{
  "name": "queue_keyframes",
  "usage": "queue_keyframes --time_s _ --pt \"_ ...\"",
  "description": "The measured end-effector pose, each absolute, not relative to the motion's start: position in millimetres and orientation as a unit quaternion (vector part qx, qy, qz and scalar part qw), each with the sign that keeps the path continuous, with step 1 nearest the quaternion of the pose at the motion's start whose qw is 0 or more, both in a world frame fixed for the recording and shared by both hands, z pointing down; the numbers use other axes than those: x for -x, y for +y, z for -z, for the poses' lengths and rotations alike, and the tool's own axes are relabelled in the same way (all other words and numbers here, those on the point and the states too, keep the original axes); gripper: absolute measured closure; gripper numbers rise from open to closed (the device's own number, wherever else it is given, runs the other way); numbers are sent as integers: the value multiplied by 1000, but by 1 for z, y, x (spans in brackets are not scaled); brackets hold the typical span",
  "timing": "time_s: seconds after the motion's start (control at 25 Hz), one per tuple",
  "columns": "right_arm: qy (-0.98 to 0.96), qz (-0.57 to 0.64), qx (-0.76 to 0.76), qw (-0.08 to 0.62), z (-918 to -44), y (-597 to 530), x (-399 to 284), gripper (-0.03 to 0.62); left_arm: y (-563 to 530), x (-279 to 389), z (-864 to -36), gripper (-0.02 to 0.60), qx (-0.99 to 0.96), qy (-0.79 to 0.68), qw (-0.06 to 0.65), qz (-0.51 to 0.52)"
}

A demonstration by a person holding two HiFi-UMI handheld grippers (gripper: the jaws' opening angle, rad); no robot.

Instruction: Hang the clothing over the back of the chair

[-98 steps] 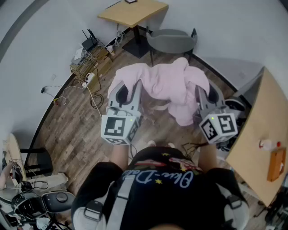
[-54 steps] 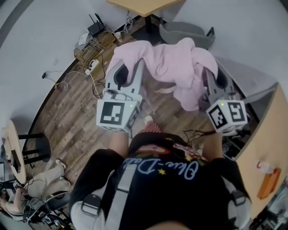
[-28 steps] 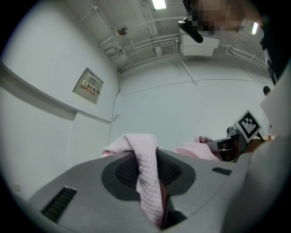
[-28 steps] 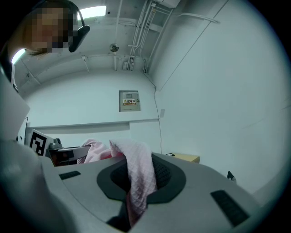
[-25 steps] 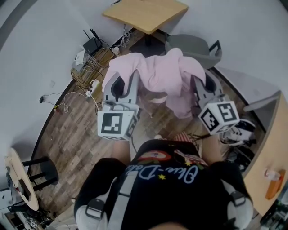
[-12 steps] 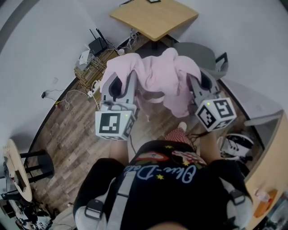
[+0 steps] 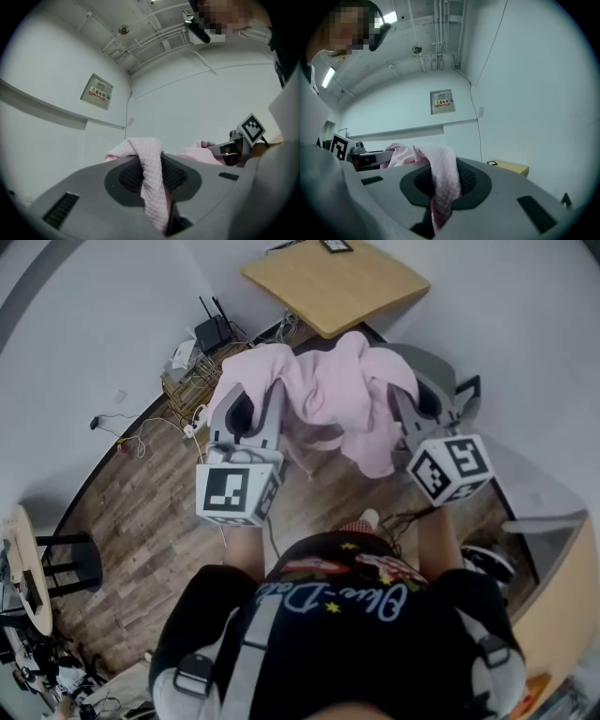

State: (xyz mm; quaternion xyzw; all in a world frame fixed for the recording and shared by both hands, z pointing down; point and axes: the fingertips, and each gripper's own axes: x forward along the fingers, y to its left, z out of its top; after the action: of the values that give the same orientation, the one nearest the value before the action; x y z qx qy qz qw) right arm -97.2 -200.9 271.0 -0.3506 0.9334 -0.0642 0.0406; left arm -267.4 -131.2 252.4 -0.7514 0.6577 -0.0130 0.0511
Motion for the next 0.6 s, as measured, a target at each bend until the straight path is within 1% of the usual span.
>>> queue_keyframes --time_s 0.16,0.32,0.44,0.6 --pt "938 57 340 45 -262 -213 90 557 -140 258 -246 503 750 659 64 11" --pt "939 50 336 49 -258 -238 78 557 -161 247 -243 503 743 667 61 6" --pt "938 48 339 48 -249 -266 57 557 -187 225 -234 503 748 660 75 6" --pt "937 47 344 45 -245 -286 31 557 -211 200 -232 503 749 660 64 -4"
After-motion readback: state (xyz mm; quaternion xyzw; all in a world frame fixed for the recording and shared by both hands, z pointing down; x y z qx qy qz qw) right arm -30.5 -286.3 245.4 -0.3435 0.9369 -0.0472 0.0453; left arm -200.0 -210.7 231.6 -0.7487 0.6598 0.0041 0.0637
